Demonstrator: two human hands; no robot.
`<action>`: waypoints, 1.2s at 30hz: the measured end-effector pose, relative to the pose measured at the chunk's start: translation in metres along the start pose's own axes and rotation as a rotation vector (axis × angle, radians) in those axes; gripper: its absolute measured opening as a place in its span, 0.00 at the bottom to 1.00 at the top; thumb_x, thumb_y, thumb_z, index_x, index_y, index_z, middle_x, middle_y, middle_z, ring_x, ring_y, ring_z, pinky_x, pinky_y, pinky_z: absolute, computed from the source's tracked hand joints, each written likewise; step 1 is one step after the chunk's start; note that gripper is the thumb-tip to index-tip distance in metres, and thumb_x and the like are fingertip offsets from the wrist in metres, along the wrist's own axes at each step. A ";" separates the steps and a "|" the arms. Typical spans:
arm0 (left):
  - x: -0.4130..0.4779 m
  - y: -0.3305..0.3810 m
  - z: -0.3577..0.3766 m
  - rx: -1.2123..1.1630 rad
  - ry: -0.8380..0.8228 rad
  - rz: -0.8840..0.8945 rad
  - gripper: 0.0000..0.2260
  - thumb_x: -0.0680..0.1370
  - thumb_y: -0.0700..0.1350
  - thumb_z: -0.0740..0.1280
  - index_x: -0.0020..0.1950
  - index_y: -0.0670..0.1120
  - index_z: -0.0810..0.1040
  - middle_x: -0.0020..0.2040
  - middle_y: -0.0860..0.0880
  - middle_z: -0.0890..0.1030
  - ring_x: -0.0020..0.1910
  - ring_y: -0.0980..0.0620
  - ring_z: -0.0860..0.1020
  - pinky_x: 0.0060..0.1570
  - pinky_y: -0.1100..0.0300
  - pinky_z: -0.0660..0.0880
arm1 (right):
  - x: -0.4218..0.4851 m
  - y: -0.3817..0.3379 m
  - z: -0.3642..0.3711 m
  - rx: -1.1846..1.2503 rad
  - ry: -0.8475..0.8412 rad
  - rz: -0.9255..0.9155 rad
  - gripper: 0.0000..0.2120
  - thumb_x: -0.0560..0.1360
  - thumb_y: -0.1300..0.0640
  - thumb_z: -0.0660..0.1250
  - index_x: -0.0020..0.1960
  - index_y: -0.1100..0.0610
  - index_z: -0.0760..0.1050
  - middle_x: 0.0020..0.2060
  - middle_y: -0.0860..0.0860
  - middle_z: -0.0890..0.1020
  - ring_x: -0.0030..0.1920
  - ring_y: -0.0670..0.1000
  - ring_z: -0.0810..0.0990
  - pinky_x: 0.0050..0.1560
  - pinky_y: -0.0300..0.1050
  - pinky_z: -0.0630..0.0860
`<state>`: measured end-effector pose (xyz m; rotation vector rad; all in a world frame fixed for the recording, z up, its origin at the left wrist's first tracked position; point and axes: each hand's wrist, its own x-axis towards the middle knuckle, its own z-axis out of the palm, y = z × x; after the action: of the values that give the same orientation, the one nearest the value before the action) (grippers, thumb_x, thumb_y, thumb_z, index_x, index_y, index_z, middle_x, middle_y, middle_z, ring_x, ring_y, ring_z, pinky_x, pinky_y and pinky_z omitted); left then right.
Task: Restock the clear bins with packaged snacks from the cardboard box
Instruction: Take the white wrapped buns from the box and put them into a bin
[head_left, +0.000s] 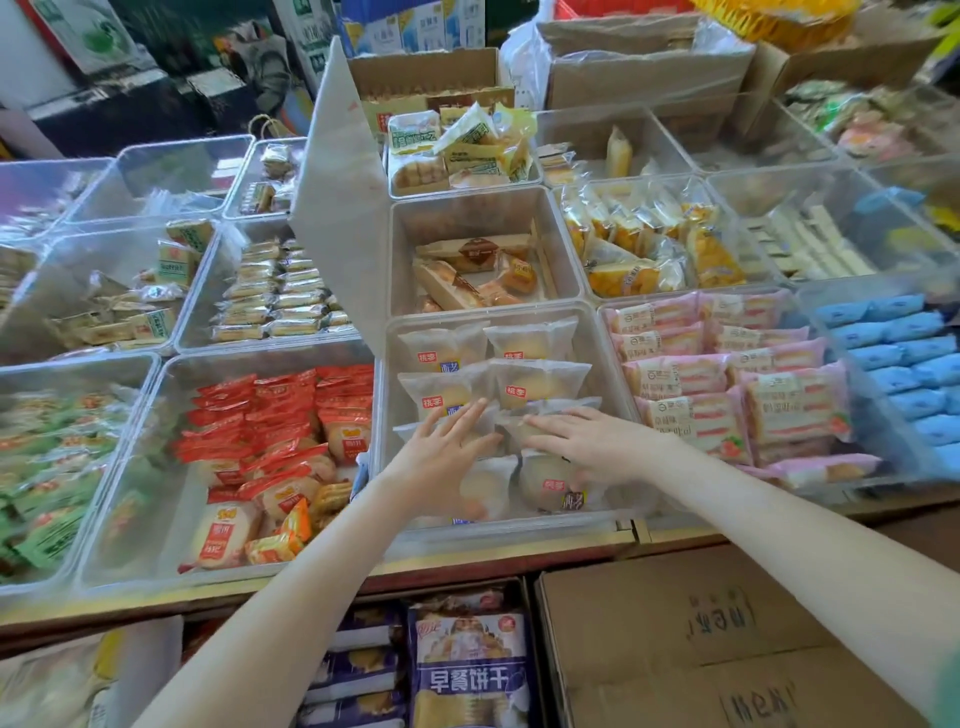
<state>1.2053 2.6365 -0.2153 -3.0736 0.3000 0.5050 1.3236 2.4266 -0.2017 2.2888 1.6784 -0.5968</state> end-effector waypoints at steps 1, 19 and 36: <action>-0.001 -0.004 0.002 -0.020 0.015 0.010 0.41 0.70 0.66 0.66 0.78 0.56 0.52 0.78 0.44 0.38 0.77 0.45 0.43 0.73 0.49 0.38 | 0.001 0.003 -0.003 0.006 0.002 0.006 0.40 0.76 0.57 0.66 0.78 0.49 0.44 0.78 0.51 0.45 0.77 0.51 0.49 0.75 0.47 0.46; 0.094 -0.006 -0.040 -0.110 0.311 -0.295 0.17 0.81 0.51 0.59 0.68 0.46 0.71 0.64 0.46 0.74 0.64 0.46 0.71 0.61 0.53 0.65 | 0.028 0.055 -0.006 0.165 0.470 0.506 0.17 0.76 0.63 0.61 0.64 0.55 0.69 0.56 0.51 0.73 0.62 0.54 0.69 0.65 0.49 0.53; 0.106 0.004 -0.031 -0.106 0.383 -0.349 0.11 0.77 0.42 0.64 0.58 0.42 0.76 0.57 0.44 0.75 0.59 0.42 0.72 0.57 0.50 0.64 | 0.043 0.071 -0.005 0.162 0.586 0.509 0.11 0.72 0.68 0.61 0.51 0.55 0.73 0.49 0.50 0.75 0.56 0.53 0.72 0.54 0.46 0.54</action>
<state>1.3132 2.6111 -0.2193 -3.2004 -0.2705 -0.0847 1.4032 2.4435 -0.2205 3.0570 1.1594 0.0645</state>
